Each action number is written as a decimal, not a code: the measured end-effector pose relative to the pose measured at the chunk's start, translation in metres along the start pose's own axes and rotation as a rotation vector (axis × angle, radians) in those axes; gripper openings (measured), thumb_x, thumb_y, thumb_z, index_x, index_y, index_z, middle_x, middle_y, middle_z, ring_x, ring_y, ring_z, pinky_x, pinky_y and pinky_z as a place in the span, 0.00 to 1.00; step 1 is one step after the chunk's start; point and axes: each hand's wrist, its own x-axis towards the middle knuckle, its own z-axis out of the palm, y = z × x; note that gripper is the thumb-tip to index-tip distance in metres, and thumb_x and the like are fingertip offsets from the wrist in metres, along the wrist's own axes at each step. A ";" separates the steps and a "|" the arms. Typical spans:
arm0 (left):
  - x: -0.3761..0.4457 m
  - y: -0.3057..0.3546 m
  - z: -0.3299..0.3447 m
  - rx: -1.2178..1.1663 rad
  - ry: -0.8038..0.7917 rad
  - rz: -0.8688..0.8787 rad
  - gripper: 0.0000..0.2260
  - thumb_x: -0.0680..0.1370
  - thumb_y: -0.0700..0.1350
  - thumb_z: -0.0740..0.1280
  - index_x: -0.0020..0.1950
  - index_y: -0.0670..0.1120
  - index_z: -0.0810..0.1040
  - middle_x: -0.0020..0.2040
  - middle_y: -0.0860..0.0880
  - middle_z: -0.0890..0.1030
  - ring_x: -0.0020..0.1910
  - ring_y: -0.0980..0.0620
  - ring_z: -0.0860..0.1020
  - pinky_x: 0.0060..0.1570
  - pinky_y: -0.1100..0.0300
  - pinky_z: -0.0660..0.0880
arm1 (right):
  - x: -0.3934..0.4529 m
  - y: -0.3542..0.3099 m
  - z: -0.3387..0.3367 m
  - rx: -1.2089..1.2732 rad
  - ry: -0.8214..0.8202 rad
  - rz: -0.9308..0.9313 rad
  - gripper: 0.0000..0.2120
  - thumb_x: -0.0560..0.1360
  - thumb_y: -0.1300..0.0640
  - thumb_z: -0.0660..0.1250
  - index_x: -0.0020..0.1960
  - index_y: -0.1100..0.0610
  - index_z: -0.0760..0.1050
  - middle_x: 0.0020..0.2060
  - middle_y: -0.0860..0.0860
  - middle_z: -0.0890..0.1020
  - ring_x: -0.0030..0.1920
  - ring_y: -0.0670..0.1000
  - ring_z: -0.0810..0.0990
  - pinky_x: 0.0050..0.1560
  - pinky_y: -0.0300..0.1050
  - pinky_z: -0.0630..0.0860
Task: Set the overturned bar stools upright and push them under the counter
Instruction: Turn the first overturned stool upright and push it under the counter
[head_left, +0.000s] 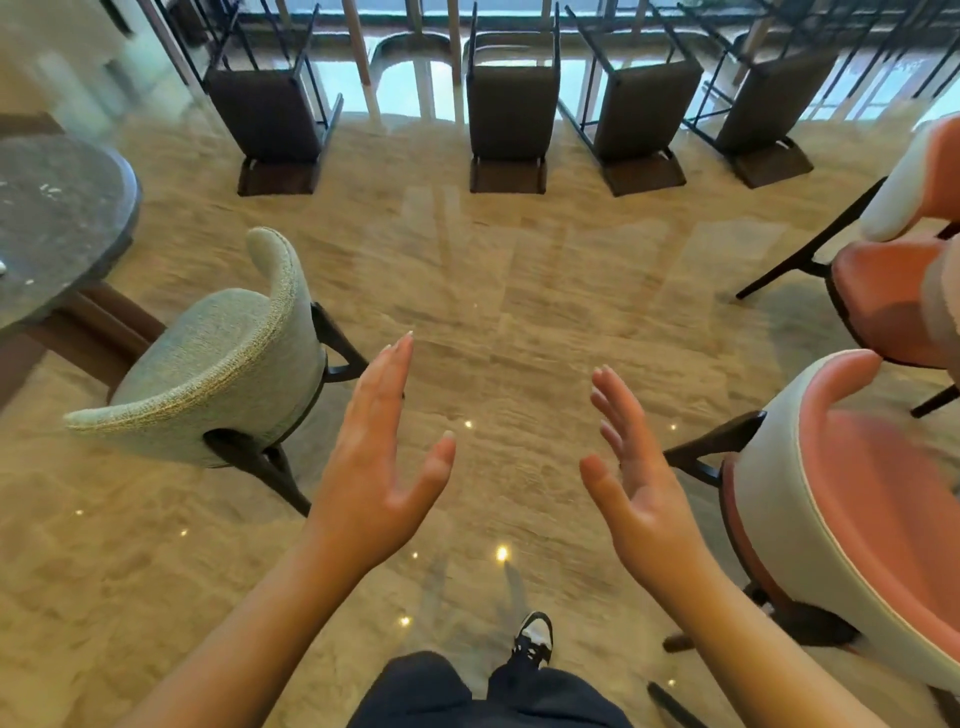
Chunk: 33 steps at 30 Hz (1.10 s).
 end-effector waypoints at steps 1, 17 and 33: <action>0.009 0.000 0.002 0.003 0.001 -0.004 0.35 0.78 0.59 0.61 0.82 0.56 0.52 0.81 0.59 0.56 0.80 0.59 0.54 0.73 0.62 0.55 | 0.013 0.000 -0.004 0.004 -0.003 -0.007 0.37 0.72 0.26 0.59 0.77 0.36 0.55 0.75 0.33 0.62 0.75 0.37 0.62 0.72 0.43 0.61; 0.250 -0.116 -0.040 0.049 0.060 -0.003 0.34 0.78 0.57 0.62 0.82 0.54 0.54 0.78 0.67 0.54 0.79 0.62 0.54 0.74 0.70 0.54 | 0.309 0.004 0.050 -0.004 -0.085 -0.094 0.31 0.77 0.38 0.61 0.78 0.40 0.58 0.74 0.33 0.65 0.74 0.37 0.64 0.73 0.45 0.63; 0.486 -0.236 -0.120 0.037 0.119 -0.085 0.35 0.76 0.59 0.61 0.82 0.56 0.54 0.79 0.63 0.56 0.78 0.64 0.55 0.70 0.69 0.55 | 0.597 -0.036 0.149 -0.009 -0.165 -0.175 0.32 0.77 0.40 0.60 0.78 0.44 0.58 0.74 0.35 0.65 0.73 0.37 0.65 0.72 0.45 0.65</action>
